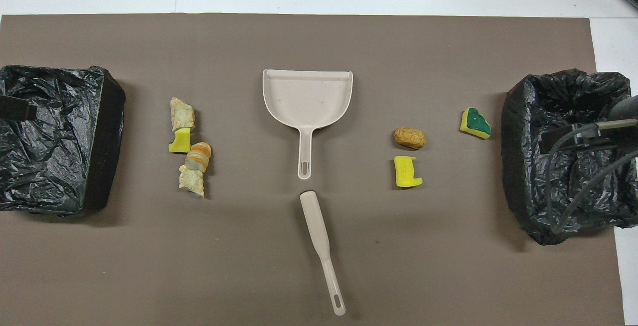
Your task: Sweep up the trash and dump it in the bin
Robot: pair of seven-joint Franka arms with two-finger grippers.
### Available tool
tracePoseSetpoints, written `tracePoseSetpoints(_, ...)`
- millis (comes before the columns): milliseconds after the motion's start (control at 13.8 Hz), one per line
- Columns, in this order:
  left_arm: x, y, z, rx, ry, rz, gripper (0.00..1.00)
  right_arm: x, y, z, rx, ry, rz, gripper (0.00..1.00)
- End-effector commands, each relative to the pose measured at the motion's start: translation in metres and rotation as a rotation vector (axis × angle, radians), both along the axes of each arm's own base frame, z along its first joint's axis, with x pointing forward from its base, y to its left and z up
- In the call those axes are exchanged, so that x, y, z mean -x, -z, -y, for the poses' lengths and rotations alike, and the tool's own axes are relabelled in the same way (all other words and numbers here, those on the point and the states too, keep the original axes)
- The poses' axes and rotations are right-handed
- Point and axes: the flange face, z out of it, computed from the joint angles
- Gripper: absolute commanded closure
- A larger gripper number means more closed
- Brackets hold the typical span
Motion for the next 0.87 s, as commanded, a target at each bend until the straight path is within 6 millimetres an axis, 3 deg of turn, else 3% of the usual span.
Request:
tracePoseSetpoints(0, 0.003, -0.004, -0.002, -0.01, -0.003, 0.011, 0.0, 0.003, -0.004, 0.001, -0.025, 0.016, -0.005, 0.0)
tracePoseSetpoints(363, 0.003, -0.004, 0.006, -0.006, 0.003, 0.009, 0.0, 0.003, -0.004, 0.0, -0.025, 0.015, -0.005, 0.0)
tracePoseSetpoints(798, 0.007, -0.003, -0.004, -0.004, -0.02, -0.003, 0.0, 0.003, -0.003, 0.0, -0.025, 0.015, -0.008, 0.0)
